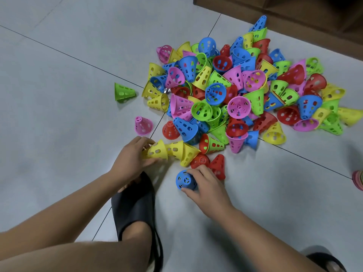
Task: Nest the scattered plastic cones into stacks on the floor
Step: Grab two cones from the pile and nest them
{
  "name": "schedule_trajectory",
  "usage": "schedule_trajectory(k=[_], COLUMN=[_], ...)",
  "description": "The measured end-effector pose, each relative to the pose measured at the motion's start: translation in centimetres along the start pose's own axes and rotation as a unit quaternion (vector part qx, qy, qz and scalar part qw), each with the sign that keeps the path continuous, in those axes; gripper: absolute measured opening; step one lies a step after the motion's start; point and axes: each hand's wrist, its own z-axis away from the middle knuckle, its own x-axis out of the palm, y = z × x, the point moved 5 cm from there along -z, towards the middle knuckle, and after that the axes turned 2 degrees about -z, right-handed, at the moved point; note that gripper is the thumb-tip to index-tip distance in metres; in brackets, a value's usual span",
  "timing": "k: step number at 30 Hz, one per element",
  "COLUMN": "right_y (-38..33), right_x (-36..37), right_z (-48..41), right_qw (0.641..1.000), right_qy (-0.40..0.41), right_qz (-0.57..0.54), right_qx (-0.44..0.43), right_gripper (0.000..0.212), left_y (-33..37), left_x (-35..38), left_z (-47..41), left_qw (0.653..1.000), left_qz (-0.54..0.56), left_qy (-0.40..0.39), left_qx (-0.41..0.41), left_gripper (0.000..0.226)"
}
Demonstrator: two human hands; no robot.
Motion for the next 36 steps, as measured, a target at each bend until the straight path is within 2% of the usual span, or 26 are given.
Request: schedule_trajectory(k=[8,14,18,21,24,26,28,32,34,36], right_y=[0.1,0.7,1.0,3.7,6.9,7.8,8.4,9.3,9.7,9.4], right_x=[0.5,-1.1,-4.6,-6.6,-5.7,-4.6,-3.5,-2.0,-1.7,-2.0], right_z=[-2.7,-3.3,-1.9,-1.2,-0.5,0.0,0.3,0.2,-0.1,-0.3], right_qw=[0.997,0.996,0.988,0.976,0.964,0.953,0.94,0.882,0.866,0.851], right_qy=[0.068,0.062,0.15,0.202,0.147,0.111,0.099,0.103,0.097,0.095], right_qz=[-0.02,-0.038,0.012,0.028,0.019,-0.023,-0.093,-0.228,-0.26,-0.287], right_qx=[0.037,0.045,0.017,0.082,0.223,0.279,0.314,0.399,0.415,0.429], right_gripper=[0.042,0.033,0.022,0.019,0.038,0.051,0.056,0.08,0.088,0.087], left_y=[4.6,7.7,8.7,9.2,9.4,9.5,9.5,9.4,9.0,8.6], left_x=[-1.7,-0.1,1.2,2.1,2.9,3.2,3.3,4.0,4.5,5.0], left_z=[1.4,1.2,0.8,0.4,0.2,0.2,0.5,1.5,1.7,1.6], left_qw=[0.997,0.991,0.991,0.99,0.988,0.986,0.98,0.97,0.97,0.973], left_qz=[0.047,0.07,0.043,-0.001,-0.03,-0.042,-0.064,-0.096,-0.091,-0.088], left_qy=[0.021,-0.016,-0.046,-0.063,-0.062,-0.064,-0.063,-0.076,-0.083,-0.09], left_qx=[0.052,0.108,0.12,0.127,0.135,0.149,0.177,0.212,0.21,0.193], left_gripper=[0.05,0.058,0.057,0.06,0.063,0.065,0.065,0.064,0.064,0.065])
